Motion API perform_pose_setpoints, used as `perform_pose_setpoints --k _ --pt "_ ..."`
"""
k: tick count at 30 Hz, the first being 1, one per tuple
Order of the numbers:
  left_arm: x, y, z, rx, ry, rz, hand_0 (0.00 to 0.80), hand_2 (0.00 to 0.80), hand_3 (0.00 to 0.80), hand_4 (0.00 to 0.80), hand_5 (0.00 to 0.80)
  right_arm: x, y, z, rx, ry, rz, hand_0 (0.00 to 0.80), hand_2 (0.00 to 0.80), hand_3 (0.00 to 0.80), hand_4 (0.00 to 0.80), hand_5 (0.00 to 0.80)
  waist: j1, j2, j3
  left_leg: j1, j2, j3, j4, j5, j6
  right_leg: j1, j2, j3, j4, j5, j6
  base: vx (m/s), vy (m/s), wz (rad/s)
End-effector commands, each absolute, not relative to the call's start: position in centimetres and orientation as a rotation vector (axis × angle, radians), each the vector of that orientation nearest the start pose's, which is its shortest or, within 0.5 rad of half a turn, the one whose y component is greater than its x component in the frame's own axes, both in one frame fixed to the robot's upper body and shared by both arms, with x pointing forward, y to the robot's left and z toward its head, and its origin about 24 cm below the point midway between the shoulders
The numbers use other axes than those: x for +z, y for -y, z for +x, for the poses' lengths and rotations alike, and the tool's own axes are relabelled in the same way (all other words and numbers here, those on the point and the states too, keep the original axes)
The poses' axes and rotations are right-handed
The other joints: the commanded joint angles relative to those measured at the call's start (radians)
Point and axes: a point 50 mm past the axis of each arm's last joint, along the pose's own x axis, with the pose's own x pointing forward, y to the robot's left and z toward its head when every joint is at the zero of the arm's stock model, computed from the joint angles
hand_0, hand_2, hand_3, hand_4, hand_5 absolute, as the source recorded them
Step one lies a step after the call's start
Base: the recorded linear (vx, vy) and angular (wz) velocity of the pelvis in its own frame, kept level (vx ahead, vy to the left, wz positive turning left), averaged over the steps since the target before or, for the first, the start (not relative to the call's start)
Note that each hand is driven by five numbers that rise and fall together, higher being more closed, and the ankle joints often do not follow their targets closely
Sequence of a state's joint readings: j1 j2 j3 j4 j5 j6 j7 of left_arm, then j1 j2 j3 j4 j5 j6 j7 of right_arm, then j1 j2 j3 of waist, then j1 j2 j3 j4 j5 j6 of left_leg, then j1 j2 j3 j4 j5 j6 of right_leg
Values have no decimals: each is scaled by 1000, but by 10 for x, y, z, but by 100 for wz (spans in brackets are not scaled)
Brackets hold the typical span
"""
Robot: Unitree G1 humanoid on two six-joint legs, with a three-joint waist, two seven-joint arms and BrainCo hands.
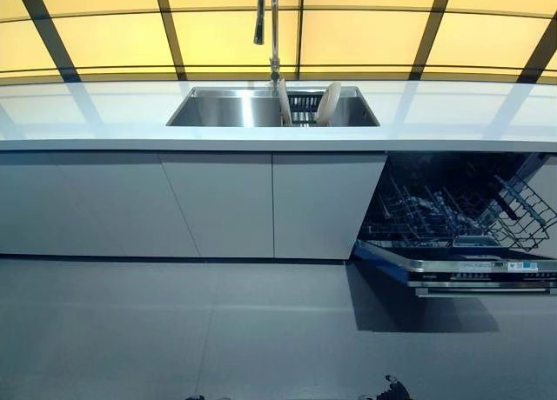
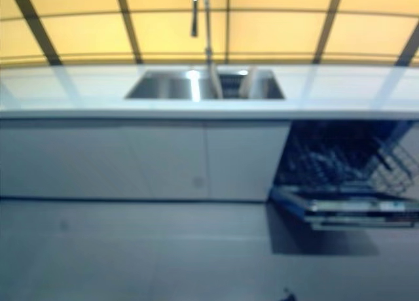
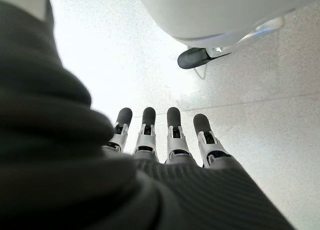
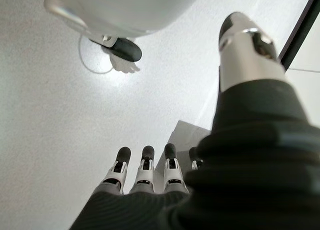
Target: Take plates into dishwasher
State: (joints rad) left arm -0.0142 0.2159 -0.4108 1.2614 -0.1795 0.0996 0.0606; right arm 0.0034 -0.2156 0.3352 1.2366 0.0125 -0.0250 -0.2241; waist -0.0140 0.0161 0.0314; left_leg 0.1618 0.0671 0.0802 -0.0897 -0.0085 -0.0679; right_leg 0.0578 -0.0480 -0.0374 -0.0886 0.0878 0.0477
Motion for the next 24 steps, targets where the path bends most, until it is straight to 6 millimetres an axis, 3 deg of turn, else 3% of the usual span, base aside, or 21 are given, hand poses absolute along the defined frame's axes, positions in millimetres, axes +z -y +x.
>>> perform_pose_setpoints --k 1,8,18,19,22,24 --pt "-169 -195 93 -55 -1323 301 0 0 0 0 0 -157 208 121 18 -1068 -509 0 0 0 0 0 -33 -28 47 -20 -114 5 16 -25 109 39 41 -27 25 -55 7 0 0 0" --pt "-170 -195 93 -64 -1326 306 0 0 0 0 0 -158 202 120 76 -1074 -371 0 0 0 0 0 -35 -29 49 -20 -110 7 15 -23 106 41 44 -27 23 -55 4 0 0 0" --pt "-169 -195 95 -65 -1331 310 0 0 0 0 0 -150 202 135 -22 -933 -457 0 0 0 0 0 -44 -24 51 -18 -103 6 18 -22 110 27 53 -22 82 -89 -4 2 -26 0" --pt "-169 -196 96 -64 -1326 316 0 0 0 0 0 -146 204 140 -80 -884 -548 0 0 0 0 0 -47 -24 56 -21 -101 1 35 -28 114 20 58 -18 107 -101 -9 24 -115 0" --pt "-168 -195 98 -45 -1322 305 0 0 0 0 0 -142 205 147 -87 -844 -609 0 0 0 0 0 -52 -30 70 -39 -95 -5 99 -50 117 5 63 -12 144 -119 -22 10 -118 -1" --pt "-167 -196 103 25 -1307 247 0 0 0 0 0 -134 206 158 -113 -741 -684 0 0 0 0 0 -57 -47 93 -91 -80 3 249 -84 113 -12 57 -7 181 -133 -45 -8 -158 -5"
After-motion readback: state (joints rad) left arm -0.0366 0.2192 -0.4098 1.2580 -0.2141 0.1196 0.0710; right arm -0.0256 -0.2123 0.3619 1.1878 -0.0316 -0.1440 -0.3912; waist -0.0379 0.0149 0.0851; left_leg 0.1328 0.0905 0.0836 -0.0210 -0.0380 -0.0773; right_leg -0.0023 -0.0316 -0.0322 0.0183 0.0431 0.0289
